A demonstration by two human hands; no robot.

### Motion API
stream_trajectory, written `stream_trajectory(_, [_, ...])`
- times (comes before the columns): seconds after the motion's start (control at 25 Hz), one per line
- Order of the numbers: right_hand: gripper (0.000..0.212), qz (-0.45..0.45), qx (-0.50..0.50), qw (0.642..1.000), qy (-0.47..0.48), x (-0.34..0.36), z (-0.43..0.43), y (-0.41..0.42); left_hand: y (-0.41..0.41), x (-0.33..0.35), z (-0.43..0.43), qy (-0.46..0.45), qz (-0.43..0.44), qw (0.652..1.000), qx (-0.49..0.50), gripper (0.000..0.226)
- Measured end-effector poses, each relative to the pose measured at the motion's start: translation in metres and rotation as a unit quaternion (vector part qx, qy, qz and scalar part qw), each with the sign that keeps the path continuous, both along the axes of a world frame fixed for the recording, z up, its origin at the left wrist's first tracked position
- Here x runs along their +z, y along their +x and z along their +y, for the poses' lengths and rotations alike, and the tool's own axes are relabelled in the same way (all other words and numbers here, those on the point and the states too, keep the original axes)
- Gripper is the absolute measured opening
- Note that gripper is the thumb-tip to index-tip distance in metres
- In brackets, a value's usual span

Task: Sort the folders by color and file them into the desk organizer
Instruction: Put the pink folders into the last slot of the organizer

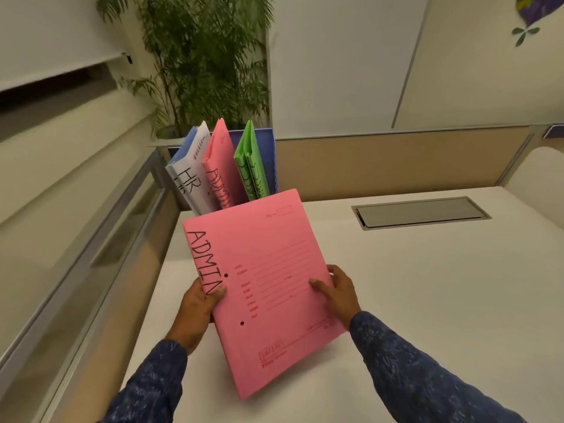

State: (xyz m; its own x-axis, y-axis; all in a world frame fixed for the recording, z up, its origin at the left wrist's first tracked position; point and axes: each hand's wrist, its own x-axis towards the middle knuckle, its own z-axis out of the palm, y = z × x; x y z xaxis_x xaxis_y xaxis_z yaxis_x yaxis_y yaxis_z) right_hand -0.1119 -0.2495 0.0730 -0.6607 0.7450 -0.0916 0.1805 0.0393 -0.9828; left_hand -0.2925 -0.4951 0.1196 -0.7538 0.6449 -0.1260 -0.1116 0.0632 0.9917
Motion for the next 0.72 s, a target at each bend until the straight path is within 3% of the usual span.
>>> stream_trajectory(0.36, [0.029,0.097,0.078,0.991,0.043,0.093,-0.031,-0.146,-0.086,0.101,-0.039,0.104,0.106,0.980,0.133,0.030])
stream_trajectory(0.56, [0.022,0.109,0.078,0.991,0.018,0.111,-0.036,-0.200,-0.133,0.147,-0.027,0.094,0.148,0.970,0.171,0.026])
stream_trajectory(0.72, [0.029,0.068,0.069,0.995,-0.036,0.104,-0.030,-0.223,-0.164,0.164,-0.003,0.049,0.162,0.969,0.183,0.015])
